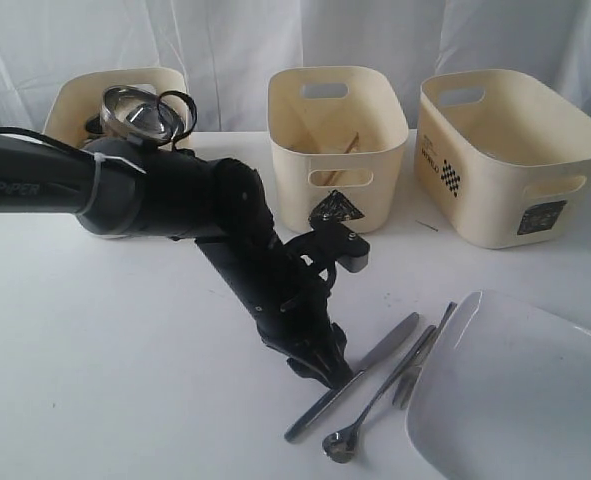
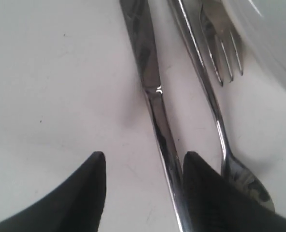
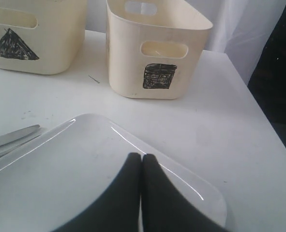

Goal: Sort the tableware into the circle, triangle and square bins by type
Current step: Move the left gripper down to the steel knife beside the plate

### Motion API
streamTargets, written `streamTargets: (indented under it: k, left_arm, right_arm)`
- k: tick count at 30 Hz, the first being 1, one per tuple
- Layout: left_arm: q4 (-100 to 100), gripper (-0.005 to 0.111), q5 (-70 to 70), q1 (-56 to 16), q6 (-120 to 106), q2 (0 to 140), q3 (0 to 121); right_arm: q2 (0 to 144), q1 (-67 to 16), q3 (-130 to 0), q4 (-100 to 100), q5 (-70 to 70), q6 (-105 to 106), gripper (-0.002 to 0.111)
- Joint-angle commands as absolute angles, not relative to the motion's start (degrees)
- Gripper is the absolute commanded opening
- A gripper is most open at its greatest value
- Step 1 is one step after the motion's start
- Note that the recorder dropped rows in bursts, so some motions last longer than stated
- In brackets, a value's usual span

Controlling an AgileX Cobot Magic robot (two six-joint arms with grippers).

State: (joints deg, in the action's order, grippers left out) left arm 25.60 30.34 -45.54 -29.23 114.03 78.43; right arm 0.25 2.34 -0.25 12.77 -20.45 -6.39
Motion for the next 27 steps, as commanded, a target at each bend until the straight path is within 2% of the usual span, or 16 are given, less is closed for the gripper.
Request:
streamTargets:
  k: [1, 18, 19, 22, 27]
  left_arm:
    - [25.35, 0.054, 30.98, -46.59, -28.73, 114.3, 79.38]
    - [25.61, 0.053, 28.61, -48.73, -28.73, 117.61, 79.38]
    - [25.5, 0.052, 28.61, -48.73, -28.73, 117.61, 79.38]
    - [22.09, 0.036, 30.44, -48.73, -28.21, 117.61, 79.38]
    - [18.41, 0.045, 31.05, -48.73, -26.52, 117.61, 79.38]
  right_arm:
    - [0.0, 2.41, 0.0, 12.95, -20.17, -6.26, 0.0]
    - [0.0, 2.41, 0.0, 12.95, -20.17, -6.26, 0.0]
    - [0.0, 2.41, 0.0, 12.95, -20.17, -6.26, 0.0]
    - [0.0, 2.41, 0.0, 12.95, -20.17, -6.26, 0.0]
    - [0.0, 2.41, 0.0, 12.95, -20.17, -6.26, 0.0]
